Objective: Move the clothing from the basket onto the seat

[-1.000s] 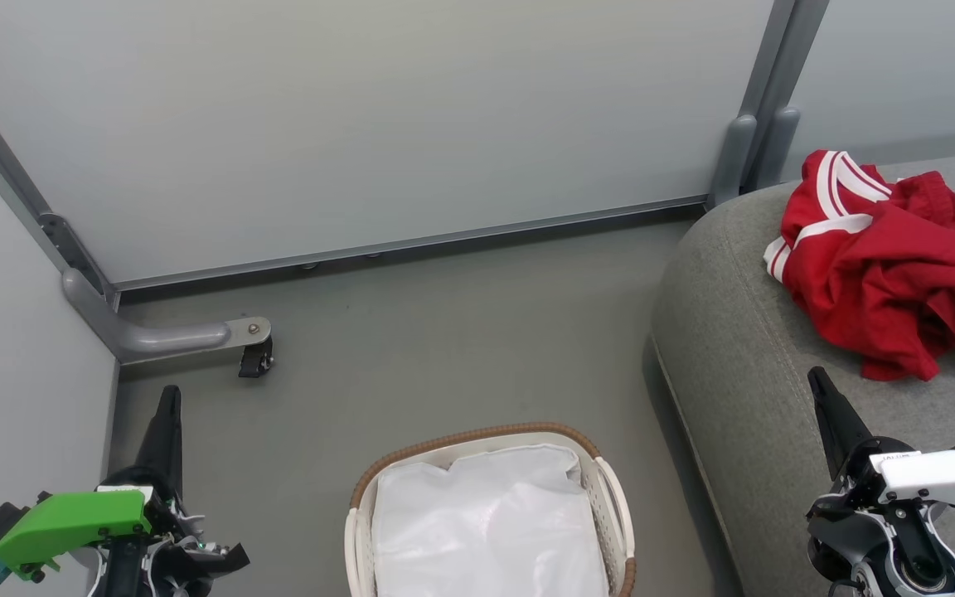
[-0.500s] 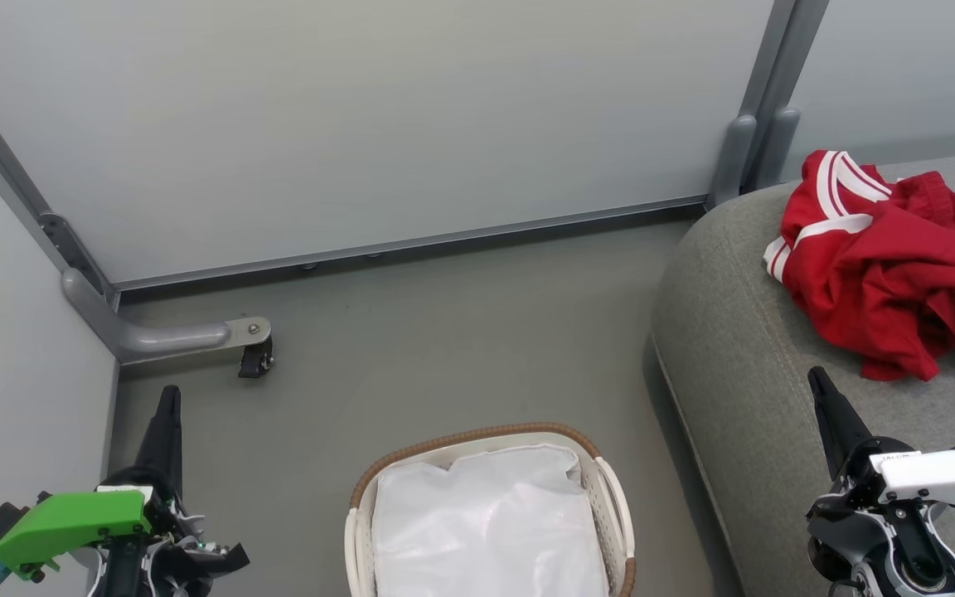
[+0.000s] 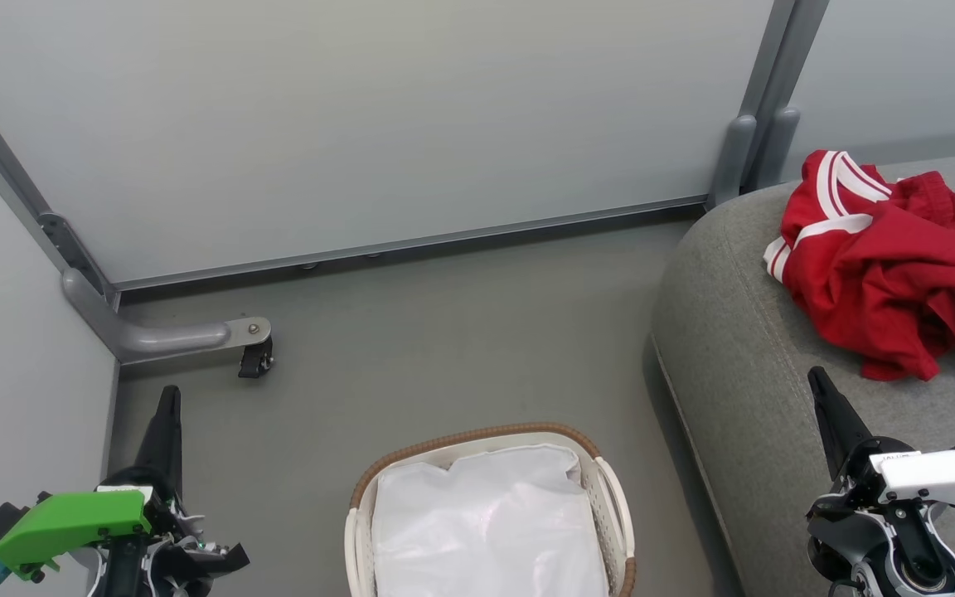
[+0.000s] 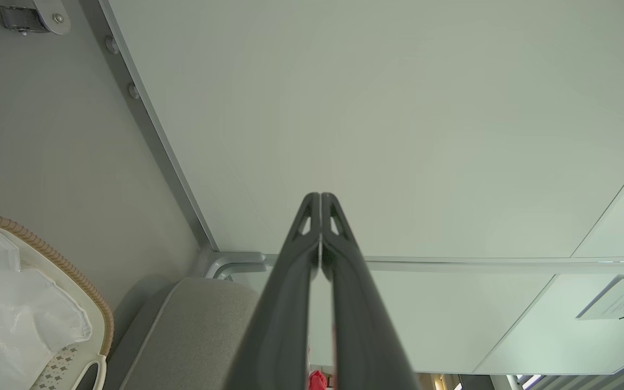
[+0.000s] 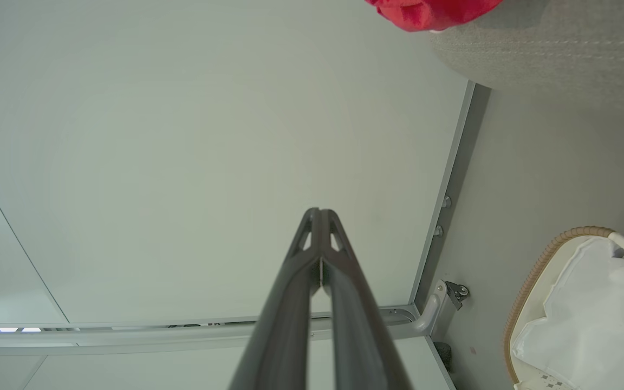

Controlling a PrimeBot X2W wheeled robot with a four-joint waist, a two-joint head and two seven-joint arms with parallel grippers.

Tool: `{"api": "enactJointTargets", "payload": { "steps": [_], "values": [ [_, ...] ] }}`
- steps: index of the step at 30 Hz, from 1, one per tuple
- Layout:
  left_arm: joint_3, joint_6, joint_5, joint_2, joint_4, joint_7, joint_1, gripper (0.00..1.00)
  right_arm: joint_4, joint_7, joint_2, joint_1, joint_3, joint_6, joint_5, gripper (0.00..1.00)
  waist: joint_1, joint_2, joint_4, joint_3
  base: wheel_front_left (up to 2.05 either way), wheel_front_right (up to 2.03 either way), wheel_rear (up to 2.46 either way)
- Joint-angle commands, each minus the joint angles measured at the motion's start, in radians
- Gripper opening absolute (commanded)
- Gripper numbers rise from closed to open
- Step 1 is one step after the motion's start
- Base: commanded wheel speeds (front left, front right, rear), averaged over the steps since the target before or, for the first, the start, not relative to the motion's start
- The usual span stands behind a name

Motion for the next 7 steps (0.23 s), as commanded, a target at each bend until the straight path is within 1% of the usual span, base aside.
{"api": "enactJointTargets", "payload": {
  "steps": [1,7],
  "values": [
    [0.003,-0.003,0.001,0.005,-0.002,0.005,-0.009,0.00,-0.003,0.001,-0.006,0.010,-0.002,0.000,0.004,0.00,0.0000,0.0000,0.000,0.000,0.00,0.00,0.00],
    [0.002,-0.003,0.001,0.005,-0.002,0.005,-0.009,0.00,-0.003,0.001,-0.006,0.010,-0.002,0.000,0.004,0.00,0.0000,0.0000,0.000,0.000,0.00,0.00,0.00]
  ]
}}
